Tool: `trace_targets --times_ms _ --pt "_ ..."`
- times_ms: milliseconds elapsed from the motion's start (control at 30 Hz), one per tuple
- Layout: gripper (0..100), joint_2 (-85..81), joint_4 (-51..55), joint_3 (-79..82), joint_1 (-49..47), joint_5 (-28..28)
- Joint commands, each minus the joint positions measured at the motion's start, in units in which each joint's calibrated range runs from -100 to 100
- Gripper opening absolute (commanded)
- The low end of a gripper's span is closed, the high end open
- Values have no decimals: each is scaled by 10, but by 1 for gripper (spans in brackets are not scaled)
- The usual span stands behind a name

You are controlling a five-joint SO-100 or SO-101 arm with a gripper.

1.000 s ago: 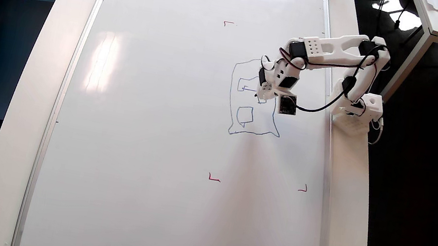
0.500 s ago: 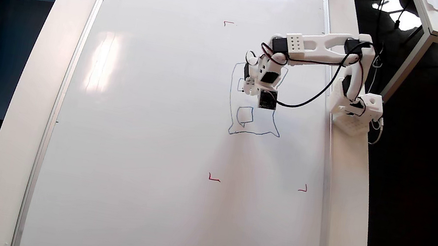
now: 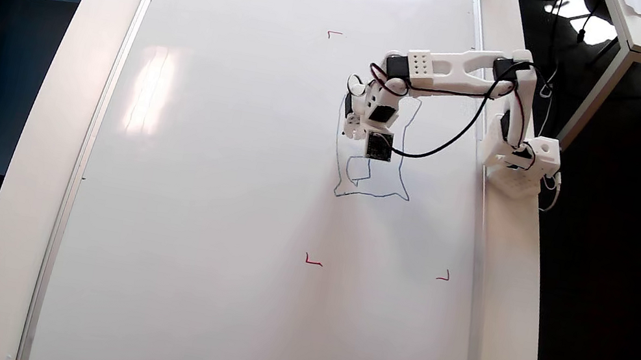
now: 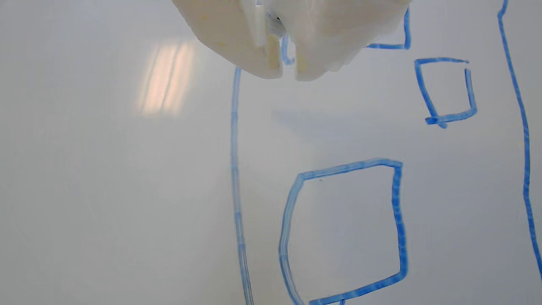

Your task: Draw on a whiteboard a robot head using a pen attached to the gripper

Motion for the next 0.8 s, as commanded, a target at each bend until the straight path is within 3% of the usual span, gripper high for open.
trace_targets --times_ms 0,767 --pt "2 8 -3 -31 0 1" --pt "2 12 -9 -2 -11 -2"
